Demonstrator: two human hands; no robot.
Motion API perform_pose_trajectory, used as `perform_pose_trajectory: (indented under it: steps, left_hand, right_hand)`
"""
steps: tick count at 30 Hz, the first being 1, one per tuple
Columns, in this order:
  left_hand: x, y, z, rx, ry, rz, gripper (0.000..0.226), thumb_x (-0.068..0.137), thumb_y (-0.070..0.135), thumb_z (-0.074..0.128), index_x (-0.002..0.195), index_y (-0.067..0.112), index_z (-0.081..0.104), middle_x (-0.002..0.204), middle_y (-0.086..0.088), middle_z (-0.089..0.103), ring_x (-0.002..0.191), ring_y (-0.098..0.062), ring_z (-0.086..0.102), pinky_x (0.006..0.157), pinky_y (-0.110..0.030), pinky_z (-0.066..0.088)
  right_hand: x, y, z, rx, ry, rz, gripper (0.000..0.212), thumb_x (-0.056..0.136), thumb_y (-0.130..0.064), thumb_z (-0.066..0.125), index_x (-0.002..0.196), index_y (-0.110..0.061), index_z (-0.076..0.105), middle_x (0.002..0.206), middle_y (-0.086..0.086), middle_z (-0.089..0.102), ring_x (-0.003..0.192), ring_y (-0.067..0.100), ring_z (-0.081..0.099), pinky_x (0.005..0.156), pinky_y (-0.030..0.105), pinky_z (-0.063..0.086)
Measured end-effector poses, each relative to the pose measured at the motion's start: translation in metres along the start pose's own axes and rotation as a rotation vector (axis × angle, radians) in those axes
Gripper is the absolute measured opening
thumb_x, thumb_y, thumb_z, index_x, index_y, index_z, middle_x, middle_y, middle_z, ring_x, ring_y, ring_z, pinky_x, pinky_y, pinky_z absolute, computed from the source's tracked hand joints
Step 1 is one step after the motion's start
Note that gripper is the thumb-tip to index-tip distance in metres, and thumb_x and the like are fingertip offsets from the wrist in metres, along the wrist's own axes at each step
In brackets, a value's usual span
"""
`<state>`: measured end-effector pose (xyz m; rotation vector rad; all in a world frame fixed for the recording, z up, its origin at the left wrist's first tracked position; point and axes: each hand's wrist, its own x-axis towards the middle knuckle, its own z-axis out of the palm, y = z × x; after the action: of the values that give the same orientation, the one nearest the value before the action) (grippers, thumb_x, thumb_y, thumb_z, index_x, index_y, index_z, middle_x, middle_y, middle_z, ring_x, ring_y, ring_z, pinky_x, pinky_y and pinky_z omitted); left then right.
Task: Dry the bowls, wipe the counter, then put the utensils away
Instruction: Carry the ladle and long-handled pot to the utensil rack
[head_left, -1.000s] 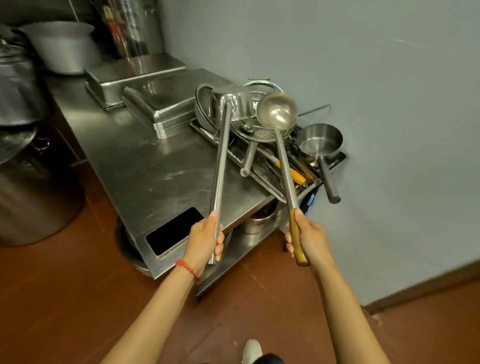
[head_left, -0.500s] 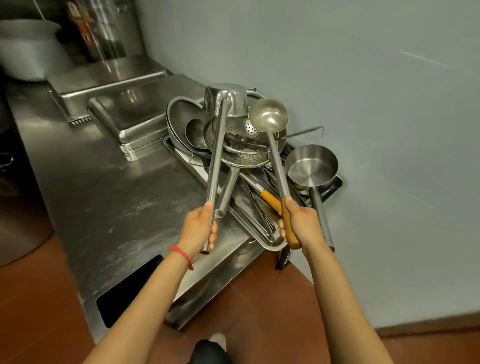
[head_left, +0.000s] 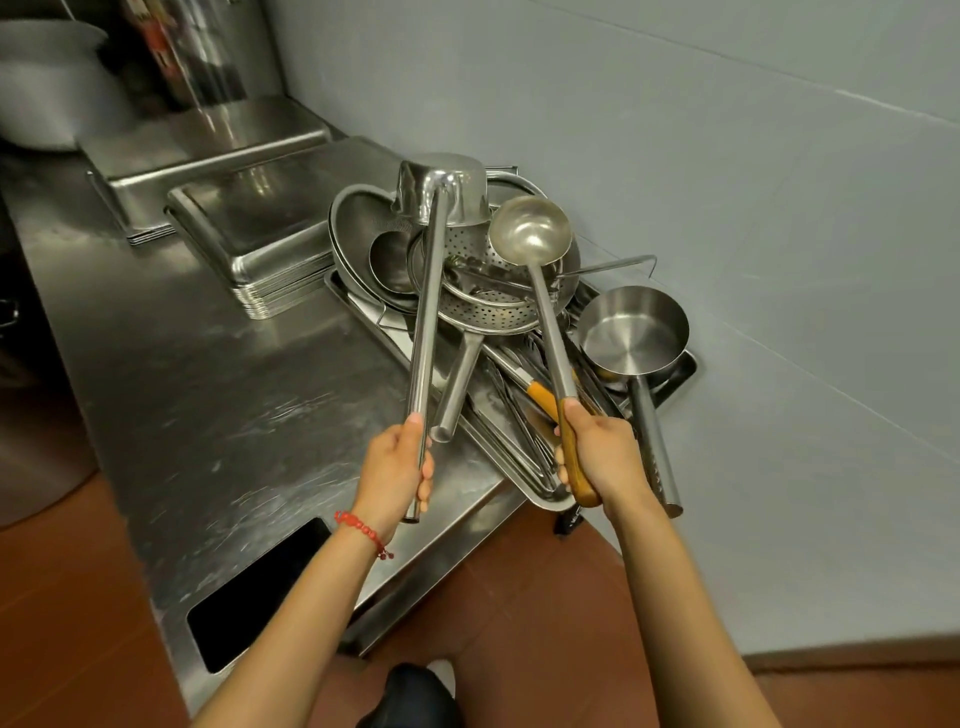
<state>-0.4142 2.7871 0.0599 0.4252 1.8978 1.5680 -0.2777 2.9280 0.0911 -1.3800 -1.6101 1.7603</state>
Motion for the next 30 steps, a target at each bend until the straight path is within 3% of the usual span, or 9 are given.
perform_pose_trajectory:
  steps: [4, 8, 11, 15, 21, 26, 30]
  left_hand:
    - [-0.008, -0.002, -0.008, -0.043, 0.024, -0.021, 0.040, 0.096, 0.037, 0.035, 0.070, 0.010, 0.048, 0.034, 0.006, 0.045, 0.027, -0.008, 0.037, 0.029, -0.016, 0.034]
    - [-0.015, -0.001, -0.014, -0.043, 0.020, -0.011, 0.040, 0.096, 0.037, 0.035, 0.069, 0.010, 0.048, 0.035, 0.006, 0.044, 0.027, -0.009, 0.037, 0.029, -0.018, 0.034]
    - [-0.019, -0.002, -0.016, -0.023, -0.005, -0.009, 0.040, 0.096, 0.037, 0.035, 0.069, 0.010, 0.048, 0.036, 0.006, 0.044, 0.028, -0.010, 0.037, 0.029, -0.019, 0.035]
    - [-0.023, -0.003, -0.012, -0.004, -0.042, -0.017, 0.040, 0.096, 0.037, 0.034, 0.070, 0.010, 0.047, 0.036, 0.006, 0.045, 0.028, -0.009, 0.037, 0.029, -0.018, 0.035]
    - [-0.027, -0.004, -0.002, 0.032, -0.111, -0.021, 0.037, 0.097, 0.035, 0.033, 0.073, 0.010, 0.046, 0.037, 0.006, 0.046, 0.027, -0.009, 0.037, 0.028, -0.017, 0.035]
    - [-0.023, -0.010, 0.006, 0.005, -0.156, -0.084, 0.036, 0.097, 0.034, 0.033, 0.075, 0.008, 0.046, 0.035, 0.005, 0.046, 0.026, -0.008, 0.037, 0.028, -0.016, 0.034]
    - [-0.014, -0.012, 0.009, 0.007, -0.171, -0.119, 0.038, 0.097, 0.035, 0.033, 0.078, 0.008, 0.050, 0.035, 0.005, 0.047, 0.027, -0.008, 0.039, 0.029, -0.016, 0.035]
  right_hand:
    - [-0.002, 0.000, 0.013, 0.021, -0.043, 0.023, 0.034, 0.094, -0.034, 0.046, 0.081, -0.003, 0.056, 0.056, 0.011, 0.051, 0.031, 0.014, 0.046, 0.033, 0.019, 0.039]
    - [0.002, -0.005, 0.026, 0.121, -0.092, 0.053, 0.025, 0.095, -0.028, 0.047, 0.101, -0.005, 0.054, 0.057, 0.012, 0.046, 0.028, 0.011, 0.044, 0.032, 0.017, 0.038]
    - [0.005, -0.009, 0.030, 0.095, -0.110, 0.082, 0.026, 0.094, -0.030, 0.047, 0.090, -0.005, 0.055, 0.057, 0.011, 0.048, 0.029, 0.012, 0.045, 0.032, 0.018, 0.039]
    - [0.011, -0.016, 0.031, 0.026, -0.145, 0.104, 0.030, 0.095, -0.032, 0.045, 0.092, -0.004, 0.055, 0.059, 0.010, 0.052, 0.032, 0.014, 0.048, 0.033, 0.019, 0.040]
    - [0.019, -0.027, 0.032, 0.135, -0.213, 0.183, 0.030, 0.097, -0.027, 0.041, 0.111, -0.002, 0.049, 0.062, 0.011, 0.053, 0.047, 0.020, 0.046, 0.036, 0.023, 0.041]
    - [0.021, -0.028, 0.026, 0.268, -0.245, 0.165, 0.014, 0.097, -0.027, 0.038, 0.099, -0.016, 0.046, 0.072, 0.016, 0.064, 0.042, 0.015, 0.053, 0.039, 0.021, 0.045]
    - [0.022, -0.021, 0.019, 0.236, -0.219, 0.105, 0.024, 0.097, -0.034, 0.039, 0.097, -0.014, 0.053, 0.077, 0.013, 0.068, 0.051, 0.016, 0.056, 0.045, 0.021, 0.050]
